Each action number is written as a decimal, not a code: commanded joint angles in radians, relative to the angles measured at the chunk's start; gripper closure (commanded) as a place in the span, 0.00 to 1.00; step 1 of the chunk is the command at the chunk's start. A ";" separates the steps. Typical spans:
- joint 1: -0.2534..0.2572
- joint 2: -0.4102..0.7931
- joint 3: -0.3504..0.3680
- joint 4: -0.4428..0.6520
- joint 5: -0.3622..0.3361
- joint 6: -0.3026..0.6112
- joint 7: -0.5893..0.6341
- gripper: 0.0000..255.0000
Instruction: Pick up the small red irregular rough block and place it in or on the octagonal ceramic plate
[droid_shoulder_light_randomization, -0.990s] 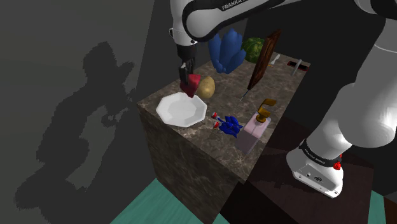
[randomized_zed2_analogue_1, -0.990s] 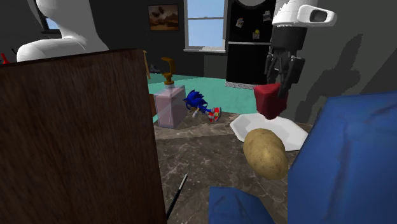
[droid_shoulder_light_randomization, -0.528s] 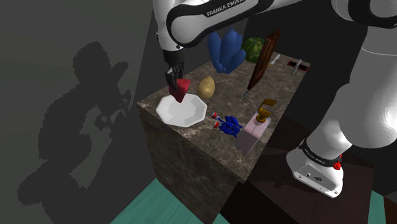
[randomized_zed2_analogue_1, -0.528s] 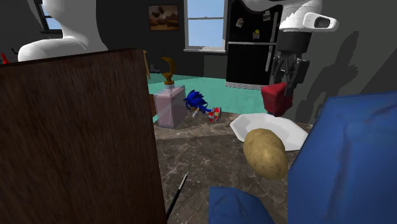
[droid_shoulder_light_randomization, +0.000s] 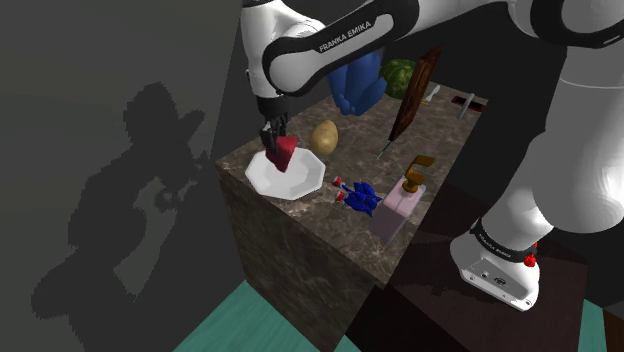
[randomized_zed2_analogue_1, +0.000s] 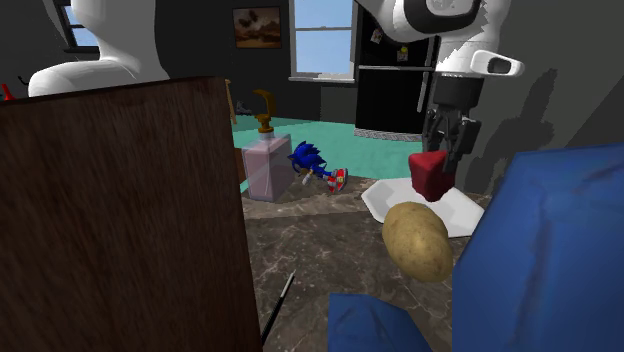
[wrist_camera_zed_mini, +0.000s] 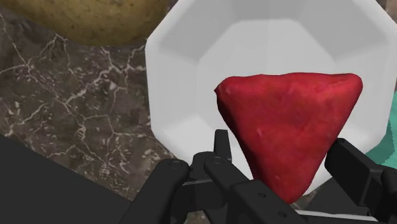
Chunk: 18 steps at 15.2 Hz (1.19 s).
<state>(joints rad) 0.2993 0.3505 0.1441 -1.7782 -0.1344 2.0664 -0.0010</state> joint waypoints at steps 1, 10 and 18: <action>0.000 0.007 -0.001 -0.020 -0.003 0.027 0.003 1.00; 0.001 0.027 -0.003 -0.035 -0.008 0.063 0.008 1.00; 0.001 0.014 -0.001 -0.020 -0.004 0.034 0.005 0.00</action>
<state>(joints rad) 0.2997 0.3712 0.1415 -1.8086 -0.1409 2.1178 0.0056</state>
